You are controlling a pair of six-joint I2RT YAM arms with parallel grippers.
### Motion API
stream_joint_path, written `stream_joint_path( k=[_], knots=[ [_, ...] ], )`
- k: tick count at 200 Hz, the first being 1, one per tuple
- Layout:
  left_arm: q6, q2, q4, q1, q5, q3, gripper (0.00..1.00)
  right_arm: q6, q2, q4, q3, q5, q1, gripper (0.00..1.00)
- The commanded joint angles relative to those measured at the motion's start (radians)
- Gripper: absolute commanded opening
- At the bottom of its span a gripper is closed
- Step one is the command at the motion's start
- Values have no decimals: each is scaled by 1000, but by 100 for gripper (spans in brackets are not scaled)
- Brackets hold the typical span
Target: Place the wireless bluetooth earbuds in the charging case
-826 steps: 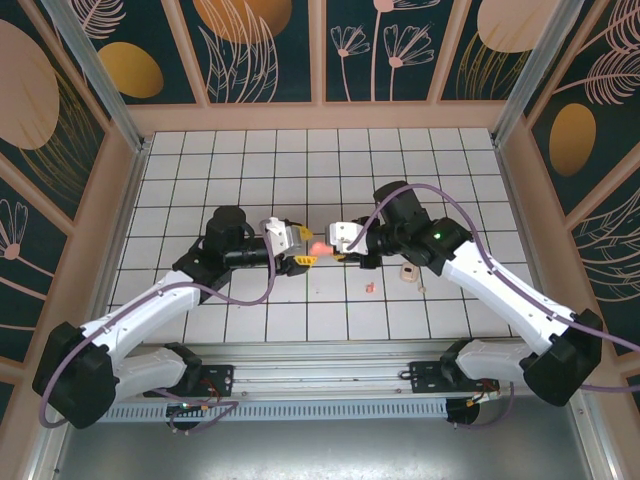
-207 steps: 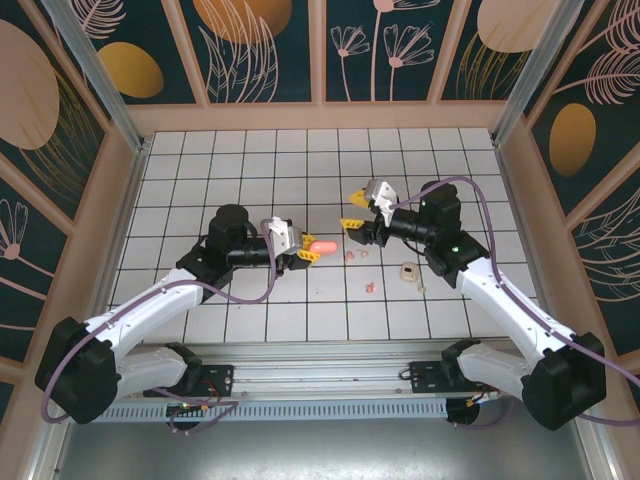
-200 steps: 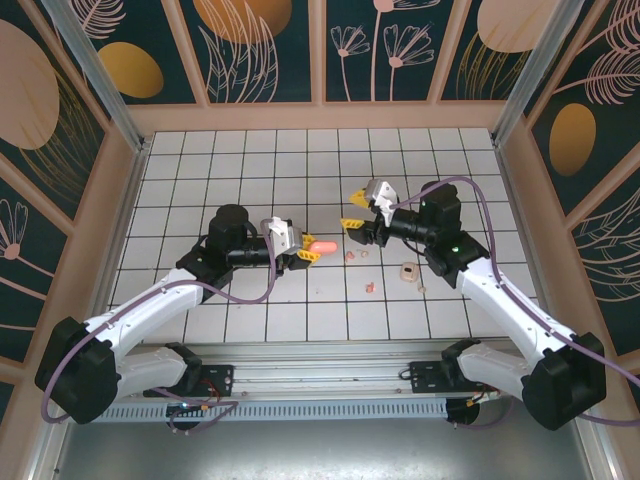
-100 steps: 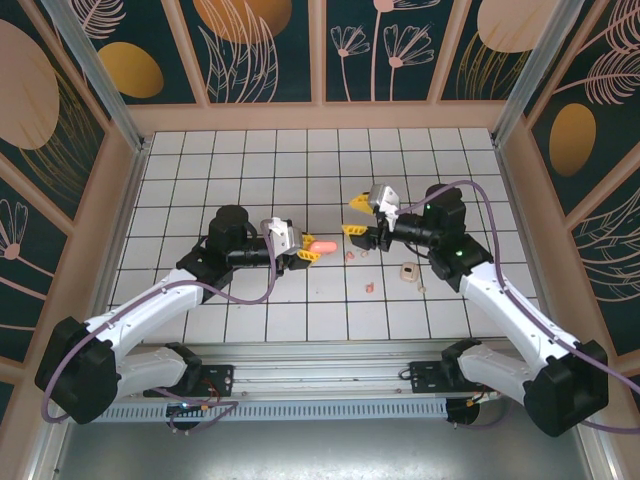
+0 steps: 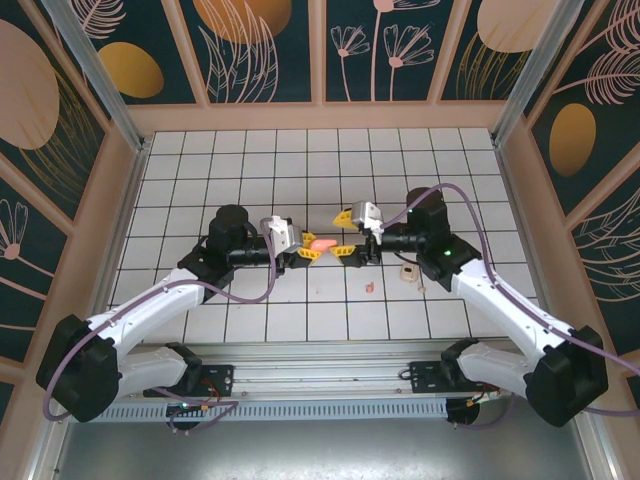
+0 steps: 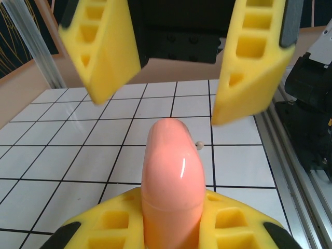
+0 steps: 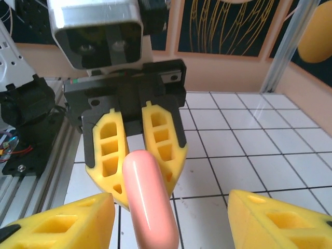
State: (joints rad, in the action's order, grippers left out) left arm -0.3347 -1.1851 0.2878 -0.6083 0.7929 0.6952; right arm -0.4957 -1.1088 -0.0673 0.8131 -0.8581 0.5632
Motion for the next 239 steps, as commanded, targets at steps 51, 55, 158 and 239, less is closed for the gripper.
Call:
stream_joint_path(
  k=[51, 55, 158, 239],
  knots=[
    [17, -7, 38, -6, 22, 1, 16, -2, -34, -49, 17, 57, 30, 60],
    [19, -8, 39, -6, 23, 1, 16, 3, -33, -58, 15, 63, 28, 60],
    [22, 4, 37, -5, 31, -6, 15, 123, -29, -182, -8, 203, -11, 59],
    [21, 6, 42, -5, 30, -8, 15, 140, -25, -190, -19, 224, -9, 60]
  ],
)
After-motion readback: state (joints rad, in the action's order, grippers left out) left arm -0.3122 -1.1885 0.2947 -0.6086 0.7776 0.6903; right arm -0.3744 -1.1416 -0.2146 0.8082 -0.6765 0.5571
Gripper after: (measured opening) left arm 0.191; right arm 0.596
